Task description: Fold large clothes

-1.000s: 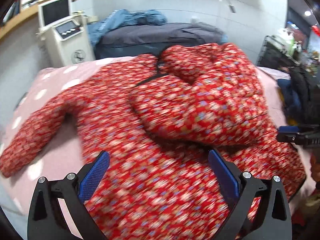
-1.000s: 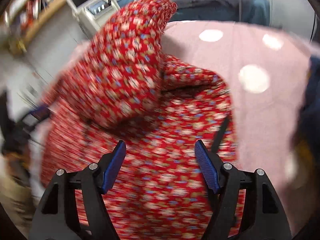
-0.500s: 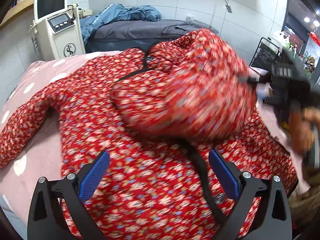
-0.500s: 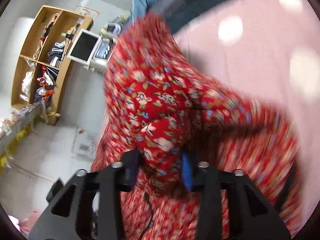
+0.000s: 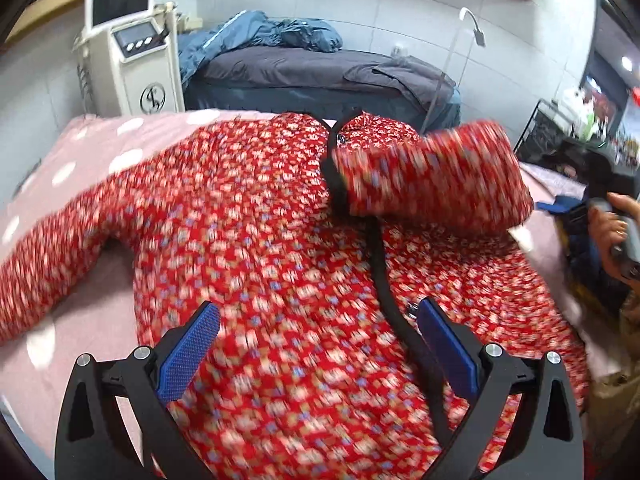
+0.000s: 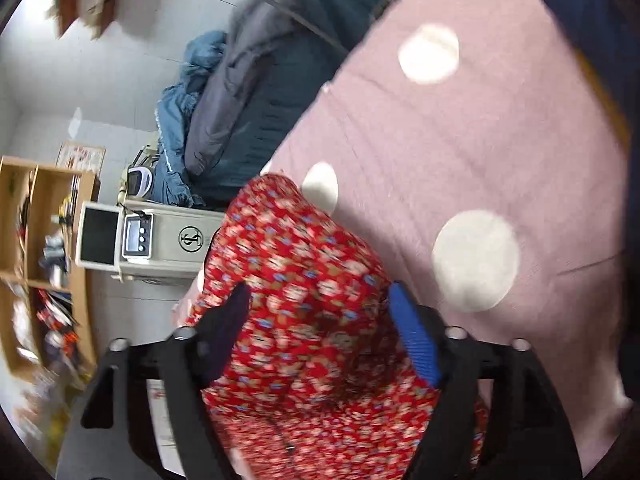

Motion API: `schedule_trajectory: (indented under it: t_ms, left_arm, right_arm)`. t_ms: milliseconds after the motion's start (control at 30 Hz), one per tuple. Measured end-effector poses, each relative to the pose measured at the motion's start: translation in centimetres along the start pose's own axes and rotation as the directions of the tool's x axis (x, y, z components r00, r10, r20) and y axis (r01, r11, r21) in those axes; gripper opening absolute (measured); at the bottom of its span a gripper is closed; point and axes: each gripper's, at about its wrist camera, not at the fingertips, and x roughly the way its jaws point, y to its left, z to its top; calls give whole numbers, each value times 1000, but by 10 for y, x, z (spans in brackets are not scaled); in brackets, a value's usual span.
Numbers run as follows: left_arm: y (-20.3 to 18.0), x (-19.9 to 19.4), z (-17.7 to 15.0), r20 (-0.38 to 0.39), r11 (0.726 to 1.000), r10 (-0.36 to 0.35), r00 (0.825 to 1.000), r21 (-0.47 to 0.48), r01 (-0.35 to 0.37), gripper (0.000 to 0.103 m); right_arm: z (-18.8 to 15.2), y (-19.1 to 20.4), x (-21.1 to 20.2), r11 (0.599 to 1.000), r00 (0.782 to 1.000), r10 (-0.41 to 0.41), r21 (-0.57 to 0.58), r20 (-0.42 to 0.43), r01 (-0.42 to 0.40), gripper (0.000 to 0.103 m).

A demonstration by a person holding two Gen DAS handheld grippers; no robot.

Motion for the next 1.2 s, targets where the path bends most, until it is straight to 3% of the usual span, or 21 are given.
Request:
schedule_trajectory:
  t_ms: [100,200,267,333,400,467,500,567,633,733,833,933,1067,1100,1133,1200]
  left_arm:
    - [-7,16,9,13,995,35,999,97,-37,97]
    - [-24,49,17,-20,964,79,997,256,-71,97]
    - [-40,66,17,-29,926,116,993,365,-97,97]
    - [-60,81,17,2,860,172,985,487,-151,97]
    - [-74,91,21,38,817,195,980,547,-184,97]
    - [-85,101,31,55,800,196,979,568,-192,97]
    - [-87,106,37,57,800,192,980,570,-189,92]
    - [-91,109,52,47,817,167,985,553,-165,69]
    - [-92,110,69,-12,853,120,993,512,-97,28]
    - [-96,88,92,-21,900,44,999,435,-30,24]
    - [-89,47,121,35,940,25,999,340,-36,23]
    - [-66,-2,153,36,988,-63,997,146,57,23]
    - [-22,-20,172,-80,987,-126,989,-107,117,32]
    - [-11,-16,170,-87,991,-70,994,-119,59,43]
    - [-2,-7,171,-103,992,37,994,-113,-48,64]
    - [21,13,158,-166,968,182,969,-145,-207,85]
  right_arm:
    - [-15,30,-17,991,999,16,-136,51,-9,77]
    - [-27,45,-36,961,994,-29,-270,101,56,82]
    - [-55,45,-56,916,993,-63,-388,103,98,82]
    - [-79,42,-66,860,989,-95,-492,110,137,82]
    - [-111,32,-78,792,984,-132,-586,115,175,82]
    - [-133,21,-81,750,981,-162,-632,111,195,82]
    - [-143,14,-82,735,979,-179,-648,100,201,82]
    - [-157,5,-84,715,976,-197,-668,93,208,82]
    - [-168,2,-90,689,974,-196,-690,114,220,82]
    - [-178,2,-104,649,967,-195,-718,162,251,82]
    - [-180,4,-107,639,967,-194,-727,166,253,82]
    - [-178,5,-106,662,971,-180,-711,155,236,82]
    - [-182,8,-99,672,975,-183,-707,129,220,82]
    - [-185,9,-97,670,976,-183,-710,122,215,82]
    - [-188,10,-95,666,977,-184,-717,113,208,82]
    - [-193,11,-92,656,975,-196,-726,101,207,82]
